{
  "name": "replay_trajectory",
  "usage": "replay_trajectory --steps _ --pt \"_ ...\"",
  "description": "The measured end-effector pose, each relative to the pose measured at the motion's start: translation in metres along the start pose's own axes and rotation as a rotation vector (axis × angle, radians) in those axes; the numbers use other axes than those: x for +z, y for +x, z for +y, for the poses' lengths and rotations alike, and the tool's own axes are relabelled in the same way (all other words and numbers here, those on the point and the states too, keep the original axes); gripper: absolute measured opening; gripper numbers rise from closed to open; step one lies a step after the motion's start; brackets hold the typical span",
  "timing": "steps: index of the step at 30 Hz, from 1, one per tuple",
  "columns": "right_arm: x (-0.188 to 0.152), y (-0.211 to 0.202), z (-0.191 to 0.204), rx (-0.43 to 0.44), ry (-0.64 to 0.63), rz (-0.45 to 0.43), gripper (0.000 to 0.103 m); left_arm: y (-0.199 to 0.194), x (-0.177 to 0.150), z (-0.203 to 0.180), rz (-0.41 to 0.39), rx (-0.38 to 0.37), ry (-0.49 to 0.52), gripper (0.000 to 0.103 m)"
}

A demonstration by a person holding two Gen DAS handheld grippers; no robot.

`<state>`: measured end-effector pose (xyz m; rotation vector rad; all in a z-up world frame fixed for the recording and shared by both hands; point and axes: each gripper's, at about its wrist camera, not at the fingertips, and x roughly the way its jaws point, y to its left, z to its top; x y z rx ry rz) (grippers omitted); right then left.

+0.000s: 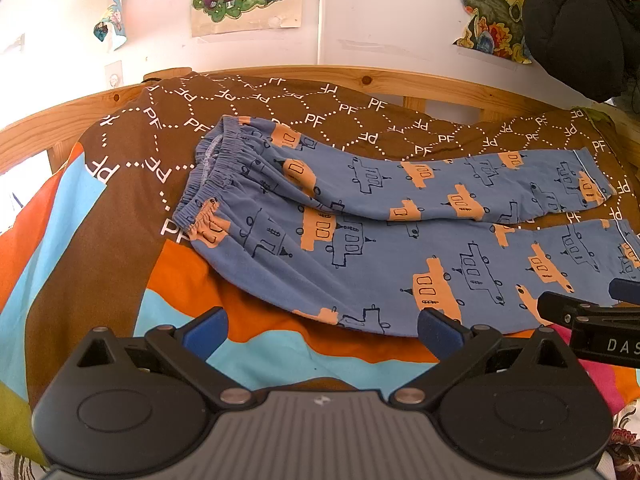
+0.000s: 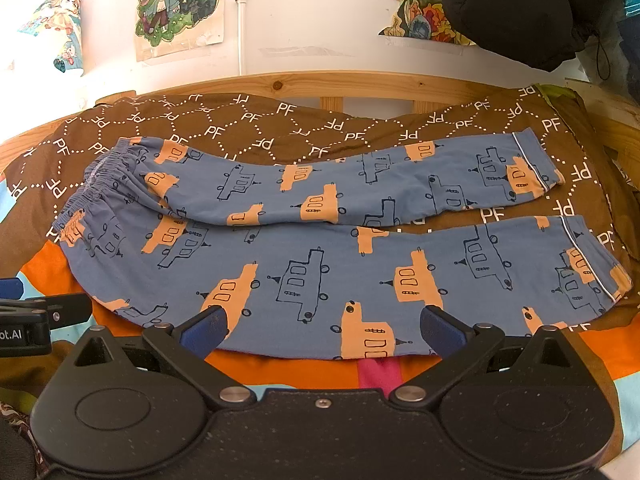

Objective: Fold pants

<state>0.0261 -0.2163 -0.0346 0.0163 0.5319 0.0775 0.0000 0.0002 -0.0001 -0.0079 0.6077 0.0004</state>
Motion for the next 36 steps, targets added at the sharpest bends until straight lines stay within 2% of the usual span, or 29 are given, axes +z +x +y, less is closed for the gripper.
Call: replay_trajectory --steps 15,18,23,29,34,36 --pt "0.005 -0.002 0.000 -0.004 -0.001 0.000 0.102 0.000 0.000 0.000 0.001 0.001 0.000 0.103" --pt "-0.006 0.007 0.000 -0.007 0.001 0.003 0.102 0.000 0.000 0.000 0.002 0.001 0.000 0.103" --pt "0.000 0.003 0.002 -0.007 -0.007 0.011 0.102 0.009 -0.002 0.011 0.016 0.000 0.000 0.103" --pt "0.003 0.010 0.001 -0.021 -0.025 0.048 0.102 0.015 -0.001 0.006 0.052 0.002 -0.002 0.103" --pt "0.013 0.021 0.000 0.028 -0.059 0.096 0.102 0.021 0.011 0.003 0.069 0.001 -0.004 0.103" --pt "0.025 0.028 -0.003 0.084 -0.096 0.119 0.102 0.022 0.020 0.003 0.055 -0.001 0.006 0.103"
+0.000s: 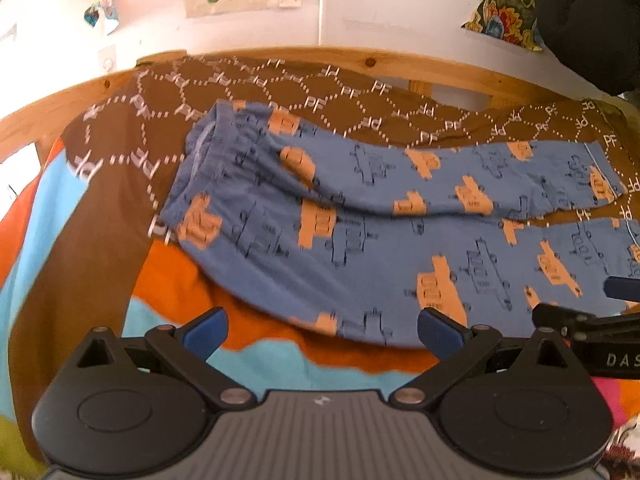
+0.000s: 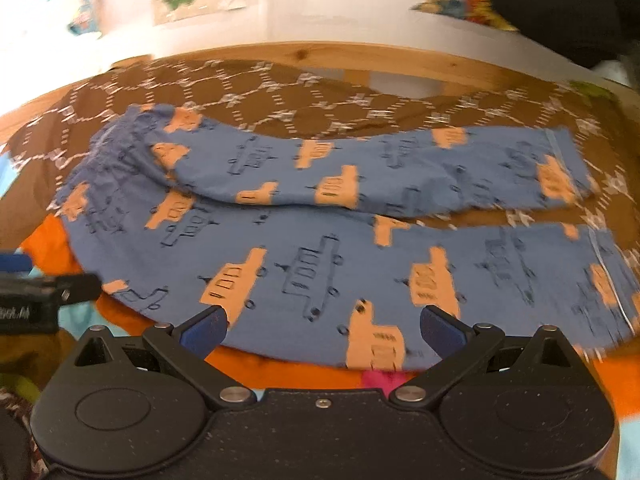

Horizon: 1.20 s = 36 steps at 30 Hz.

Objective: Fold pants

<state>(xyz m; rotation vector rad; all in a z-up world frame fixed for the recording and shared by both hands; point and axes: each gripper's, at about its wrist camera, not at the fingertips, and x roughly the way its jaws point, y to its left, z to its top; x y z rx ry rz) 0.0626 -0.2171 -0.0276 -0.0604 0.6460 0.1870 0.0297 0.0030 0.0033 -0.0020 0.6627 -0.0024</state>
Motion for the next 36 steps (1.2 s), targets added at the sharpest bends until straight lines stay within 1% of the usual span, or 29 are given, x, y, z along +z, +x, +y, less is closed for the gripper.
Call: replay_trajectory --steps 4,7,10,12,14,16,17,18,19,20,22,24,25,26,27,29,30,32,33,34,35,36 --pt "0.035 0.008 -0.015 0.083 -0.089 0.050 0.102 0.005 0.018 -0.003 -0.018 0.000 0.044 0.103" --pt "0.072 0.008 -0.027 0.132 -0.205 0.060 0.102 0.011 0.031 -0.004 -0.017 -0.006 0.058 0.103" --pt "0.114 0.013 -0.039 0.212 -0.320 0.076 0.102 0.019 0.050 -0.005 -0.013 -0.025 0.080 0.103" --pt "0.148 0.023 -0.045 0.288 -0.378 0.092 0.102 0.026 0.071 -0.005 -0.020 -0.037 0.110 0.103" --pt "0.173 0.038 -0.047 0.315 -0.417 0.105 0.102 0.036 0.095 -0.005 -0.022 -0.071 0.151 0.103" --pt "0.191 0.058 -0.048 0.365 -0.467 0.117 0.102 0.048 0.127 -0.004 -0.023 -0.118 0.208 0.103" --pt "0.198 0.070 -0.050 0.397 -0.504 0.123 0.102 0.055 0.142 -0.003 -0.024 -0.124 0.226 0.103" --pt "0.201 0.079 -0.053 0.419 -0.543 0.112 0.102 0.062 0.156 -0.003 -0.030 -0.119 0.240 0.103" --pt "0.203 0.089 -0.055 0.415 -0.584 0.091 0.102 0.069 0.168 -0.004 -0.036 -0.113 0.253 0.103" --pt "0.204 0.101 -0.058 0.384 -0.622 0.083 0.102 0.079 0.182 -0.005 -0.039 -0.109 0.274 0.103" --pt "0.208 0.126 -0.065 0.330 -0.650 0.107 0.102 0.103 0.204 -0.009 -0.037 -0.109 0.319 0.103" --pt "0.214 0.149 -0.078 0.339 -0.654 0.128 0.102 0.133 0.224 -0.017 -0.015 -0.137 0.372 0.103" --pt "0.217 0.157 -0.085 0.350 -0.644 0.133 0.100 0.147 0.232 -0.022 -0.001 -0.158 0.401 0.103" --pt "0.221 0.167 -0.094 0.360 -0.619 0.142 0.096 0.161 0.239 -0.027 0.015 -0.187 0.447 0.103" --pt "0.226 0.178 -0.104 0.367 -0.582 0.155 0.094 0.176 0.244 -0.033 0.035 -0.218 0.502 0.103" --pt "0.234 0.193 -0.121 0.388 -0.515 0.173 0.087 0.197 0.246 -0.044 0.075 -0.284 0.604 0.103" --pt "0.237 0.201 -0.129 0.397 -0.493 0.181 0.086 0.206 0.244 -0.048 0.092 -0.311 0.652 0.103" --pt "0.238 0.214 -0.140 0.412 -0.479 0.192 0.076 0.225 0.238 -0.055 0.135 -0.353 0.726 0.102" --pt "0.238 0.222 -0.145 0.420 -0.475 0.203 0.072 0.235 0.237 -0.057 0.162 -0.370 0.743 0.096" --pt "0.238 0.228 -0.147 0.428 -0.472 0.214 0.064 0.244 0.236 -0.055 0.196 -0.386 0.749 0.088" --pt "0.238 0.235 -0.150 0.437 -0.471 0.228 0.059 0.253 0.236 -0.055 0.239 -0.400 0.759 0.084" --pt "0.237 0.241 -0.152 0.448 -0.471 0.243 0.057 0.262 0.235 -0.055 0.275 -0.404 0.770 0.078"
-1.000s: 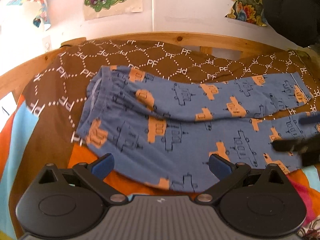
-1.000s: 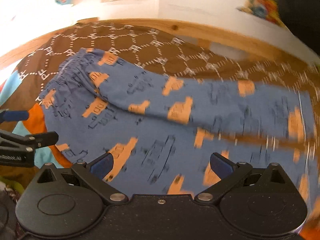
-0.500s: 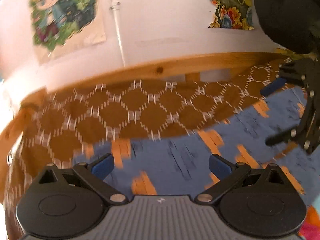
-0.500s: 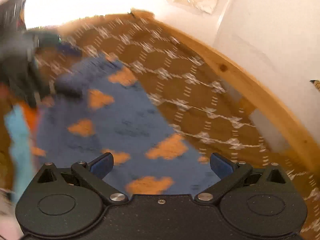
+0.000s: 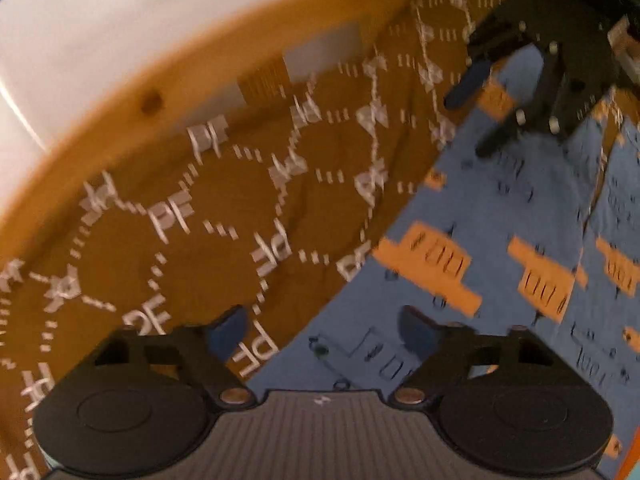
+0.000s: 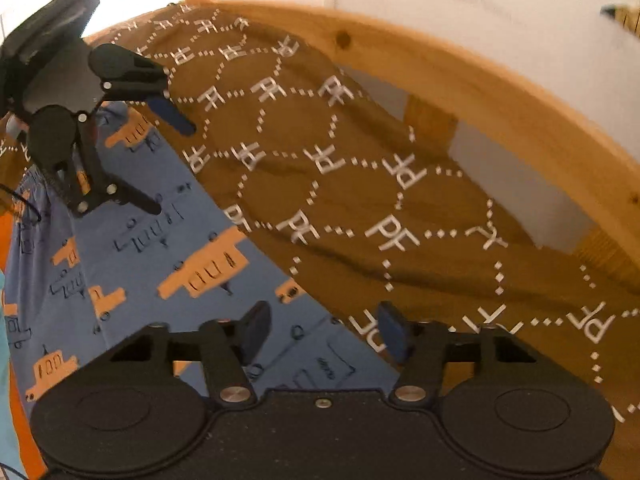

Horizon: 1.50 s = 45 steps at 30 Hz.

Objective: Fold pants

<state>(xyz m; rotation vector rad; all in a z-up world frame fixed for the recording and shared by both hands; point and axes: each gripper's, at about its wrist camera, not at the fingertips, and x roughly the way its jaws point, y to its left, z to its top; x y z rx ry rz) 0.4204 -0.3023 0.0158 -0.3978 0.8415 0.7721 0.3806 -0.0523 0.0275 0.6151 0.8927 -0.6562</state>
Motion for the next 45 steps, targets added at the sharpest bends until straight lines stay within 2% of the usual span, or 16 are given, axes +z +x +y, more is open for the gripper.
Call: replay_trajectory --steps 3,5,6,8,10,13,16,24,30,32,33,34,36,38,42,45 --pt "-0.002 0.010 -0.008 0.037 -0.013 0.035 0.048 0.019 -0.003 0.012 0.100 -0.026 0.010 0.058" --pt "-0.003 0.016 -0.011 0.021 -0.016 0.056 0.048 0.026 -0.008 0.018 0.141 -0.046 -0.006 0.057" --pt "-0.004 0.020 -0.013 0.025 -0.013 0.069 0.047 0.028 -0.010 0.020 0.148 -0.056 -0.006 0.057" --pt "-0.007 0.023 -0.012 0.040 -0.019 0.085 0.034 0.028 -0.013 0.017 0.155 -0.052 0.005 0.051" --pt "-0.010 0.026 -0.008 0.063 -0.020 0.097 0.020 0.028 -0.015 0.013 0.170 -0.058 0.016 0.023" --pt "-0.014 0.024 0.002 0.045 -0.053 0.092 0.006 0.026 -0.019 0.003 0.170 -0.033 0.007 0.004" --pt "-0.015 0.015 0.013 -0.035 -0.086 0.049 0.000 0.012 -0.022 -0.008 0.123 0.023 0.019 0.003" --pt "0.020 0.002 0.025 -0.335 -0.132 -0.113 0.000 -0.033 -0.006 0.009 -0.065 0.294 -0.114 0.003" --pt "0.037 0.053 0.014 -0.386 -0.133 -0.020 0.000 0.003 0.006 0.030 0.028 0.367 -0.147 0.011" --pt "0.033 0.062 0.010 -0.386 -0.115 -0.003 0.003 0.007 0.003 0.038 0.029 0.354 -0.157 0.022" --pt "0.032 0.063 0.009 -0.381 -0.100 -0.009 0.006 0.004 0.000 0.042 0.017 0.328 -0.161 0.035" --pt "0.030 0.060 0.006 -0.374 -0.084 -0.023 0.014 -0.001 -0.003 0.045 0.005 0.310 -0.165 0.055" --pt "0.028 0.050 0.001 -0.341 -0.051 -0.053 0.036 -0.023 -0.013 0.051 -0.041 0.272 -0.171 0.069" --pt "0.027 0.038 -0.005 -0.312 -0.028 -0.084 0.053 -0.037 -0.018 0.066 -0.069 0.237 -0.187 0.069" --pt "0.031 0.028 -0.004 -0.248 -0.024 -0.116 0.056 -0.059 -0.038 0.096 -0.019 0.182 -0.275 0.069" --pt "0.042 0.035 0.011 -0.219 -0.081 -0.103 0.057 -0.066 -0.053 0.100 0.015 0.140 -0.270 0.068"
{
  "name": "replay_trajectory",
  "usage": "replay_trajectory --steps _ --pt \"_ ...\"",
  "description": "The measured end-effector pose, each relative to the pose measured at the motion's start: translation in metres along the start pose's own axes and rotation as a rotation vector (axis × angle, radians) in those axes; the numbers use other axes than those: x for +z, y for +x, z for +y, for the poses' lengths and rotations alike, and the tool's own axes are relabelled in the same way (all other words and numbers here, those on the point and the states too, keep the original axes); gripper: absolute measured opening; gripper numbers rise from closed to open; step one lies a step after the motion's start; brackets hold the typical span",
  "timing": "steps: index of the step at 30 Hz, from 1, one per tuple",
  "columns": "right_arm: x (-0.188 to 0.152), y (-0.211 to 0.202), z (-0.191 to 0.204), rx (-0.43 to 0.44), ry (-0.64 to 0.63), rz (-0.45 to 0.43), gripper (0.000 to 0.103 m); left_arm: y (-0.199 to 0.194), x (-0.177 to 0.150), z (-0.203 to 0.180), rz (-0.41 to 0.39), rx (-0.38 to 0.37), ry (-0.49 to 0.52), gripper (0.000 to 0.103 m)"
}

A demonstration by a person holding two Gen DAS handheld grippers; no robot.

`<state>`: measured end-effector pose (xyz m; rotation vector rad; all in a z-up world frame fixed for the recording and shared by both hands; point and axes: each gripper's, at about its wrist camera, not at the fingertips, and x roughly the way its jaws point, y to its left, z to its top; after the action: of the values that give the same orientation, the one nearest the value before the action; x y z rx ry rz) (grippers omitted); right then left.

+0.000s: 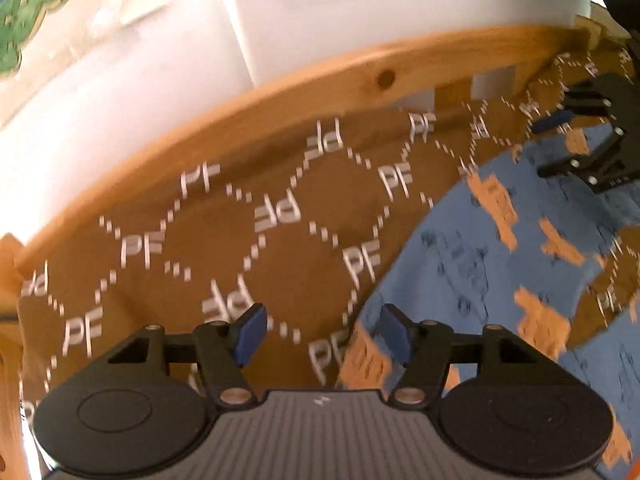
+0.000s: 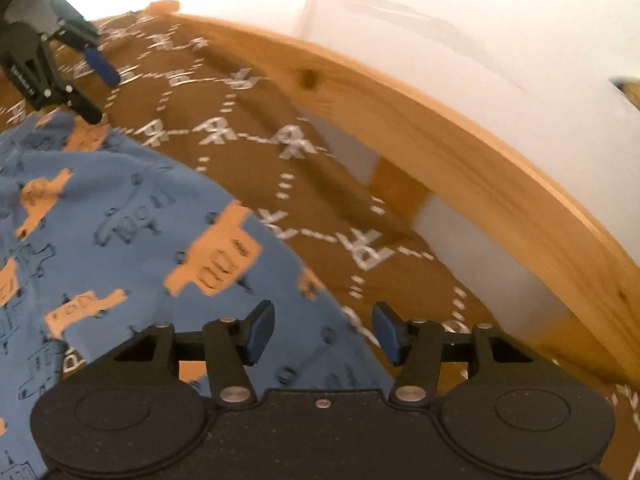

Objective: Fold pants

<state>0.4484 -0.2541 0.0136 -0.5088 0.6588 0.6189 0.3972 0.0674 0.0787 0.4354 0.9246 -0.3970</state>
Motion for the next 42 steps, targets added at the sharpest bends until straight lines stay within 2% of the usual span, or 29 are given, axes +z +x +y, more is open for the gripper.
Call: replay_trajectory --steps 2,4,6,7,8,9,10,12,14,19,22,27,30,33,37,42 --pt "0.010 0.008 0.017 0.013 -0.052 0.004 0.057 0.004 -0.006 -0.002 0.032 -0.002 0.016 0.065" --pt "0.019 0.015 0.029 0.032 -0.076 0.003 0.056 0.014 -0.010 -0.013 0.077 0.037 0.057 0.052" --pt "0.028 0.025 0.038 0.048 -0.093 0.011 0.054 0.019 -0.012 -0.024 0.102 0.073 0.108 0.044" --pt "0.034 0.032 0.041 0.051 -0.103 0.027 0.053 0.020 -0.012 -0.027 0.115 0.064 0.122 0.026" --pt "0.038 0.037 0.042 0.051 -0.108 0.041 0.051 0.021 -0.012 -0.029 0.131 0.050 0.125 0.013" --pt "0.042 0.042 0.042 0.054 -0.106 0.054 0.050 0.022 -0.011 -0.030 0.147 0.045 0.119 0.005" --pt "0.045 0.046 0.041 0.071 -0.093 0.066 0.048 0.023 -0.010 -0.032 0.152 0.048 0.115 0.002" --pt "0.050 0.054 0.037 0.108 -0.058 0.095 0.034 0.021 -0.010 -0.036 0.144 0.070 0.127 0.001" --pt "0.052 0.057 0.039 0.109 -0.050 0.100 0.000 0.017 -0.011 -0.040 0.112 0.090 0.134 0.001" --pt "0.045 0.029 0.048 0.055 -0.030 -0.003 0.000 -0.013 -0.020 -0.042 0.014 0.187 0.135 0.000" --pt "0.039 -0.003 0.061 0.019 -0.042 -0.083 0.000 -0.031 -0.026 -0.048 -0.048 0.224 0.124 0.000" --pt "0.015 -0.068 0.098 -0.055 -0.076 -0.205 0.000 -0.068 -0.047 -0.077 -0.179 0.318 0.185 0.000" --pt "-0.010 -0.108 0.129 -0.074 -0.110 -0.254 0.000 -0.091 -0.068 -0.100 -0.259 0.343 0.242 0.000" --pt "-0.034 -0.137 0.159 -0.060 -0.122 -0.276 0.000 -0.108 -0.098 -0.125 -0.309 0.362 0.324 0.000" --pt "-0.073 -0.165 0.203 -0.031 -0.142 -0.267 0.000 -0.124 -0.140 -0.154 -0.338 0.377 0.412 0.001" --pt "-0.116 -0.174 0.252 0.020 -0.125 -0.214 0.000 -0.121 -0.188 -0.186 -0.300 0.358 0.488 0.001"
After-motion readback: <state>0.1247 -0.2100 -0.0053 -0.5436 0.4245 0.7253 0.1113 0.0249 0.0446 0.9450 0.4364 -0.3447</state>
